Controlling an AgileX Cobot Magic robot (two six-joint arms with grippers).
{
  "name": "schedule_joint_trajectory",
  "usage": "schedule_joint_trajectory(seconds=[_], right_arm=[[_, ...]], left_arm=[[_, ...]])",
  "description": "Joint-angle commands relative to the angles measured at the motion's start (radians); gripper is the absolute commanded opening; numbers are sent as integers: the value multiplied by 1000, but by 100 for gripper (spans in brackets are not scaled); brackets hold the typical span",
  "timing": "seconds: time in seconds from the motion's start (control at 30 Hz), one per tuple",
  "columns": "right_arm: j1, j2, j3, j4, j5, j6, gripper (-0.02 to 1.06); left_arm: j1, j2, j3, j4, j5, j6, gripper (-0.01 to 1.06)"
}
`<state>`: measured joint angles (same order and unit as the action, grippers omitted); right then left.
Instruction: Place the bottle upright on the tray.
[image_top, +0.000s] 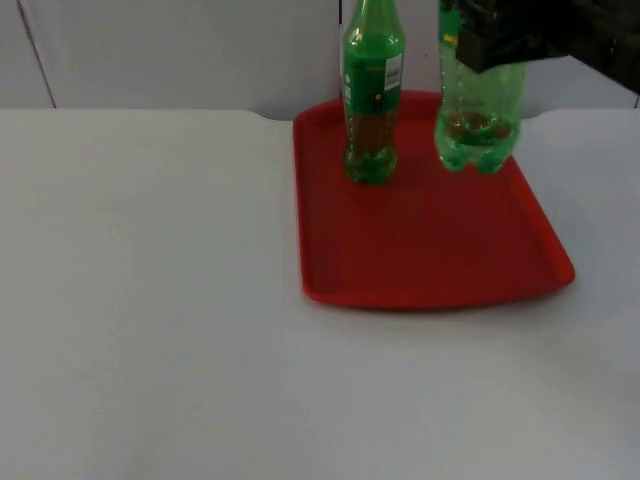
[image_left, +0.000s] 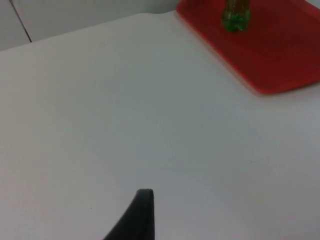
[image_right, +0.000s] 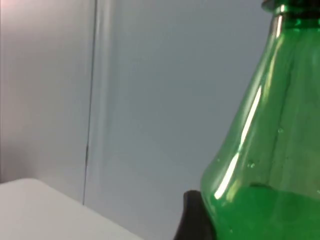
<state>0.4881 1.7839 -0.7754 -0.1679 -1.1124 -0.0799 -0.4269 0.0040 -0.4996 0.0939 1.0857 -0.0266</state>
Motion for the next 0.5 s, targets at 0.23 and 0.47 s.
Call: schedule_joint_trajectory(seconds=[0.23,0.47], right_arm=[[-4,217,-114,-48,-109,-48,0],[-4,357,-281,-57,-109,-43,0]], left_arm=[[-2,-4,6,0,-12,-3,105],[-2,-4,6,0,-12,-3,105]])
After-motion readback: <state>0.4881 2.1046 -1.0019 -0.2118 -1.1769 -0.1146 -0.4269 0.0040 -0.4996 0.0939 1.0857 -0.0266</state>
